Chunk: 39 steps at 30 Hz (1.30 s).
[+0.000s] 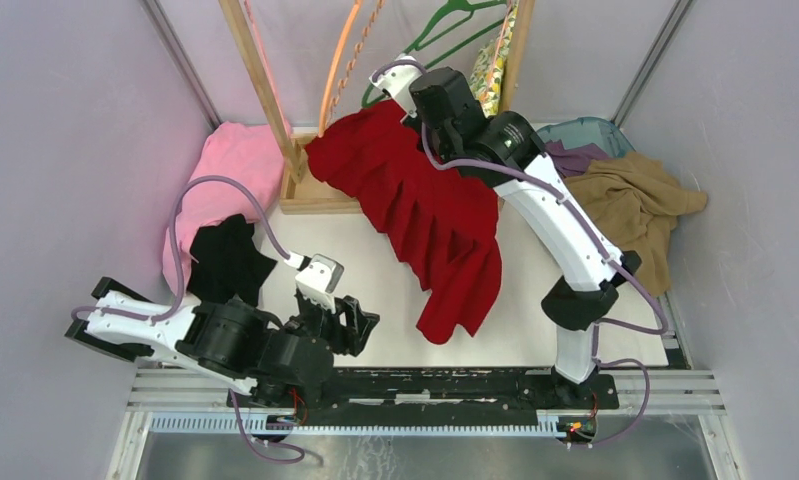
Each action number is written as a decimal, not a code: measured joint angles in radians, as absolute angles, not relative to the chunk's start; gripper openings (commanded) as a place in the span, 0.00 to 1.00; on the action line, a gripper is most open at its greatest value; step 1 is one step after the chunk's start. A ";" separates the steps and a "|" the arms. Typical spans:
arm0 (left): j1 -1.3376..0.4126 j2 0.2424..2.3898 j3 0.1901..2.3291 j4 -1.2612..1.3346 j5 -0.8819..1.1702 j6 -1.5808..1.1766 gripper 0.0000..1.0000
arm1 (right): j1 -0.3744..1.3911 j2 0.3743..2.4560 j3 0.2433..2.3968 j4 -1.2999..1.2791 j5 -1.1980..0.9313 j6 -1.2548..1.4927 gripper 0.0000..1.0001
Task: Place the skirt on the hanger
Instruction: Place the hanger at the clothesline.
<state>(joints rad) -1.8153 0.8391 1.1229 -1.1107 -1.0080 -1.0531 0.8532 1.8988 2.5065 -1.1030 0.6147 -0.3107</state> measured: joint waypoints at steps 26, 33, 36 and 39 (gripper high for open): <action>-1.815 0.792 1.119 -1.093 -0.996 -1.038 0.67 | 0.598 1.669 2.178 -0.998 0.633 -0.201 0.01; -1.815 0.786 1.119 -1.093 -0.993 -1.033 0.67 | 0.587 1.657 2.101 -0.842 0.673 -0.168 0.01; -1.815 0.780 1.119 -1.094 -0.993 -1.028 0.66 | 0.587 1.660 2.073 -0.780 0.674 -0.149 0.01; -1.815 0.772 1.119 -1.096 -0.993 -1.027 0.66 | 0.587 1.667 2.073 -0.723 0.673 -0.133 0.01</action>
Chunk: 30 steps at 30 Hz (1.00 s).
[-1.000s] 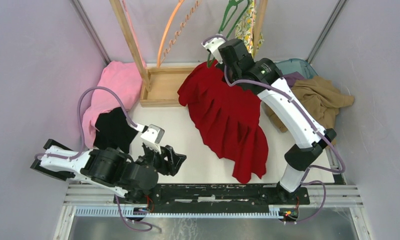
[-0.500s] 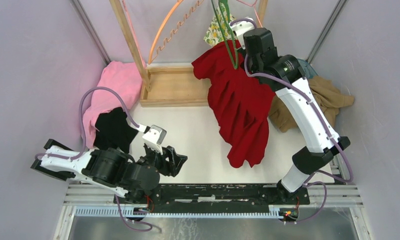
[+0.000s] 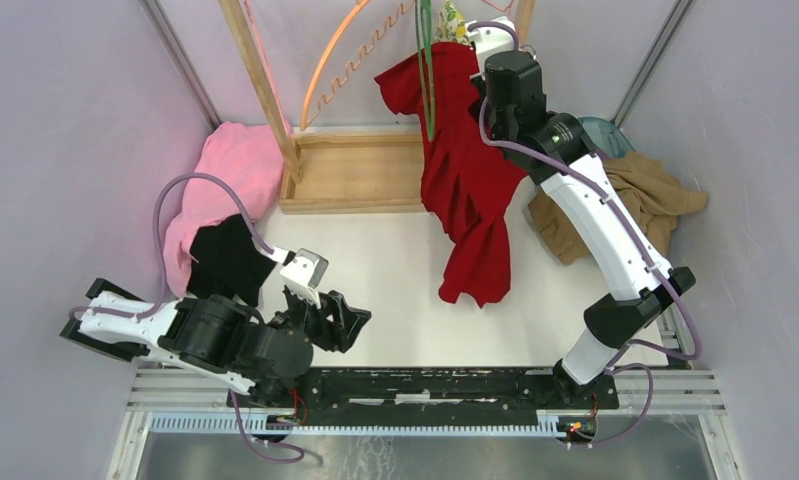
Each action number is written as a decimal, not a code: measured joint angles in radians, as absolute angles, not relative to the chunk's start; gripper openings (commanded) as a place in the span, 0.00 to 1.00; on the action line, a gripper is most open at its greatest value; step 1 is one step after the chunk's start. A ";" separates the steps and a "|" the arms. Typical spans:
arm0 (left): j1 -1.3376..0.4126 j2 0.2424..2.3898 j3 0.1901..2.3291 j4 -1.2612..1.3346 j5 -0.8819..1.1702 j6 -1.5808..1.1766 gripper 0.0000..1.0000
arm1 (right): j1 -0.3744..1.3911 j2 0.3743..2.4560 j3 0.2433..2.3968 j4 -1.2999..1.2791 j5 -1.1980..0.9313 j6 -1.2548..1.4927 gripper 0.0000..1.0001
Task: Place the skirt on the hanger
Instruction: Place the hanger at the clothesline.
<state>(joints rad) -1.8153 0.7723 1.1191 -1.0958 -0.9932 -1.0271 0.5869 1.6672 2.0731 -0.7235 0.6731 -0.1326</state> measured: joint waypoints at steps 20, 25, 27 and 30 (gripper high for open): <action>-1.815 0.736 1.119 -1.123 -0.994 -1.027 0.66 | 0.587 1.855 2.319 -0.651 0.679 -0.084 0.01; -1.815 0.723 1.118 -1.119 -0.993 -1.021 0.66 | 0.586 1.877 2.340 -0.582 0.681 -0.110 0.01; -1.815 0.706 1.111 -1.111 -0.993 -1.020 0.66 | 0.586 1.873 2.318 -0.527 0.667 -0.129 0.01; -1.815 0.679 1.090 -1.101 -0.993 -1.020 0.66 | 0.585 1.860 2.258 -0.438 0.635 -0.165 0.01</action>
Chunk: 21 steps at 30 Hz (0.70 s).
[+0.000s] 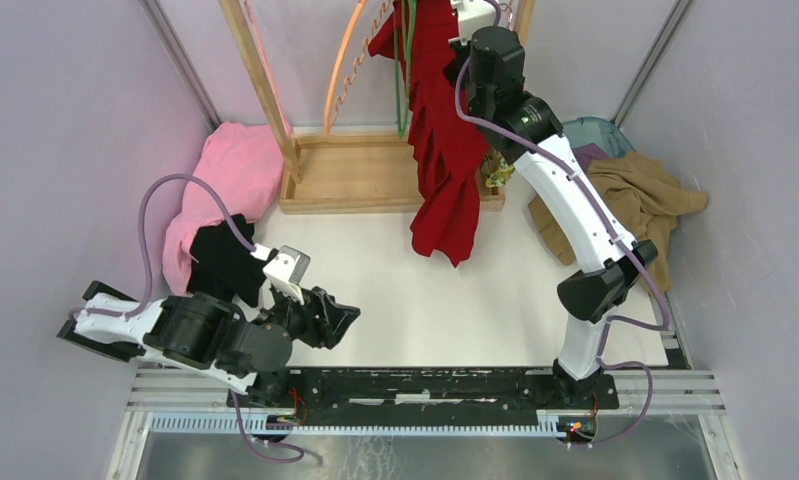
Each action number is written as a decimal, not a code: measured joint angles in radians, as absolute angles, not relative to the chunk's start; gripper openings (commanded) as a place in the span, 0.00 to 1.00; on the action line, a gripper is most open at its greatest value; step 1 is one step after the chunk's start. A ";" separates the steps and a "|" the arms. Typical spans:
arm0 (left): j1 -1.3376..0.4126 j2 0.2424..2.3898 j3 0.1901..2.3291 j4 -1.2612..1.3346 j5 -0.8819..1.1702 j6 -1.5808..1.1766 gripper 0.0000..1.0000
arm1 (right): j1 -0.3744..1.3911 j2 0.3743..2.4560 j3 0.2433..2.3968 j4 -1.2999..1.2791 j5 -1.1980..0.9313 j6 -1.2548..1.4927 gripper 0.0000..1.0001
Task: Place the skirt on the hanger
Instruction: Place the hanger at the clothesline.
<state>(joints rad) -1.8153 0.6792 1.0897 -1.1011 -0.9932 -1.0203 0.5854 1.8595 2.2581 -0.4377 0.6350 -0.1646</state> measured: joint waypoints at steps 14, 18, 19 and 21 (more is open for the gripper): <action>-1.815 0.601 0.962 -1.044 -0.985 -0.994 0.66 | 0.491 1.909 2.300 -0.323 0.374 -0.220 0.01; -1.815 0.578 0.939 -1.037 -0.982 -0.991 0.66 | 0.419 1.945 2.346 -0.323 0.260 -0.142 0.01; -1.815 0.568 0.931 -1.036 -0.980 -0.991 0.66 | 0.399 1.950 2.352 -0.322 0.231 -0.116 0.01; -1.815 0.547 0.912 -1.036 -0.973 -0.991 0.66 | 0.361 1.955 2.357 -0.310 0.169 -0.066 0.01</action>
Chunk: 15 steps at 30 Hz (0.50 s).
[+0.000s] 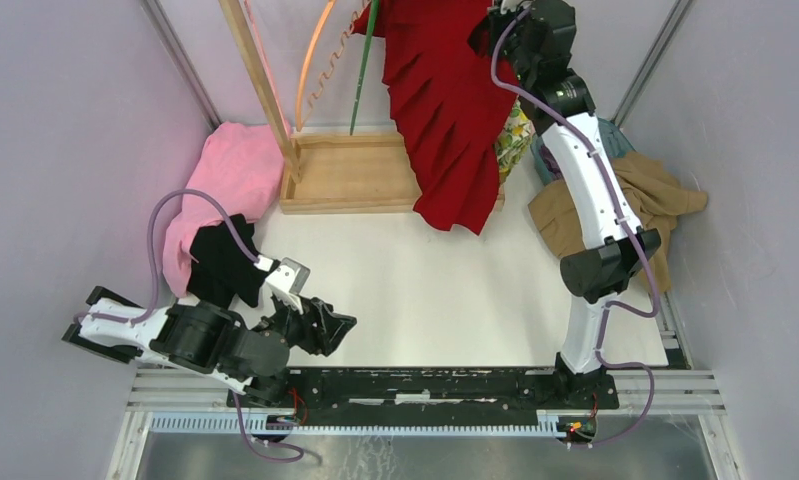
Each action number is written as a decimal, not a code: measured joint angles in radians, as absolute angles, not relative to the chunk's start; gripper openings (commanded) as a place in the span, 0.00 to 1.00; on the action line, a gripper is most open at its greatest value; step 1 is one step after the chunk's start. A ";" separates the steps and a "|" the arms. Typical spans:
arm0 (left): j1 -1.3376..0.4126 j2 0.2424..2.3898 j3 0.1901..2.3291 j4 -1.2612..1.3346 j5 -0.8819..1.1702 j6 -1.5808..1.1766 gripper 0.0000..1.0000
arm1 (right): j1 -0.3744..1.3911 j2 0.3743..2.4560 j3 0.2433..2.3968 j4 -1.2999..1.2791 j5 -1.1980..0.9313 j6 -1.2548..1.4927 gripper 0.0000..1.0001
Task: Place the skirt on the hanger
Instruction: Place the hanger at the clothesline.
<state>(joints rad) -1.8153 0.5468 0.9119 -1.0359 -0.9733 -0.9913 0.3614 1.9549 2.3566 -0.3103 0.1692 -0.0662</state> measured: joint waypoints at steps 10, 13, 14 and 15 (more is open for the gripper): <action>-1.815 0.509 0.859 -1.019 -0.957 -0.991 0.66 | 0.311 1.954 2.349 -0.291 -0.012 0.057 0.01; -1.815 0.499 0.851 -1.015 -0.956 -0.991 0.67 | 0.306 1.936 2.308 -0.260 -0.051 0.072 0.01; -1.815 0.495 0.847 -1.015 -0.955 -0.991 0.67 | 0.305 1.926 2.290 -0.247 -0.063 0.075 0.01; -1.815 0.492 0.845 -1.015 -0.955 -0.991 0.67 | 0.305 1.917 2.277 -0.240 -0.073 0.076 0.01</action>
